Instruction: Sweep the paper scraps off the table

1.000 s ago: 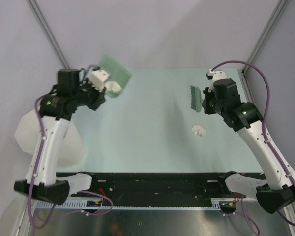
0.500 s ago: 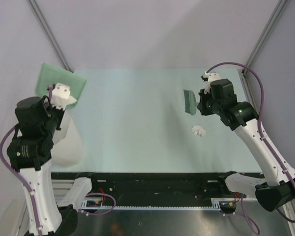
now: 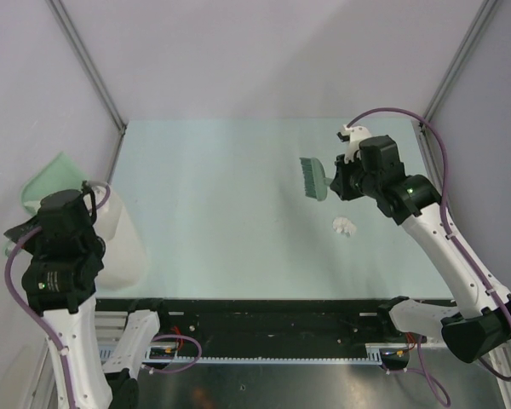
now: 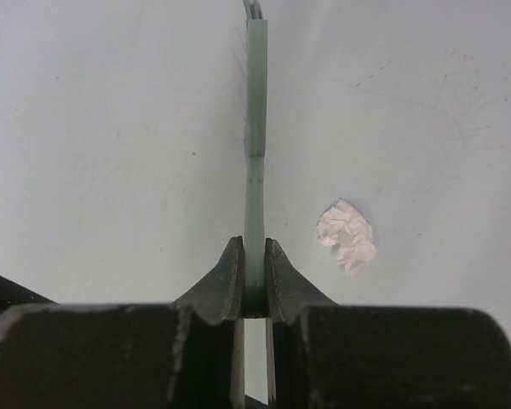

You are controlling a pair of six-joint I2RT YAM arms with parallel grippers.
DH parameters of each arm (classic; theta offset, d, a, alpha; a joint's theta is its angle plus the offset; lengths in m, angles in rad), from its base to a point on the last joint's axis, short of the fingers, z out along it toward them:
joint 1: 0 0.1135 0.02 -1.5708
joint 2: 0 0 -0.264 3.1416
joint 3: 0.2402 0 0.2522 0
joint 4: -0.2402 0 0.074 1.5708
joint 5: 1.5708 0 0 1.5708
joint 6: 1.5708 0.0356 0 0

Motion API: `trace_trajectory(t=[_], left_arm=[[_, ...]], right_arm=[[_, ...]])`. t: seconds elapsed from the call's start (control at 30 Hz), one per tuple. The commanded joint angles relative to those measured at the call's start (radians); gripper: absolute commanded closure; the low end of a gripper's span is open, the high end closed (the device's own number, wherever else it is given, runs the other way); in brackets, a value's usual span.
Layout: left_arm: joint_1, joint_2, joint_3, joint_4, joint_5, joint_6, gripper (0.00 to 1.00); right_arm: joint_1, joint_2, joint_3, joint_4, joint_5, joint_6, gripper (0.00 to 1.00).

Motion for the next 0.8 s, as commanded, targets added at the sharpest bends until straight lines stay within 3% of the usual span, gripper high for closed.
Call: trace_trajectory(t=[0.0,0.13,0.37,0.77], left_arm=[[0.008,0.014,-0.020,0.037,-0.155,0.332,1.00],[0.008,0.043,-0.011,0.037,-0.187,0.432,0.99],[0.008,0.006,-0.129,0.033,-0.305,0.646,0.97],[0.008,0.060,-0.097,0.040,-0.331,0.618,0.96]], right_arm=[[0.009,-0.023,0.005,0.038,-0.016,-0.025,1.00],[0.018,-0.031,0.005,0.035,-0.046,-0.028,1.00],[0.037,-0.017,0.005,0.040,-0.036,-0.035,1.00],[0.064,-0.006,0.005,0.043,0.008,-0.042,1.00]])
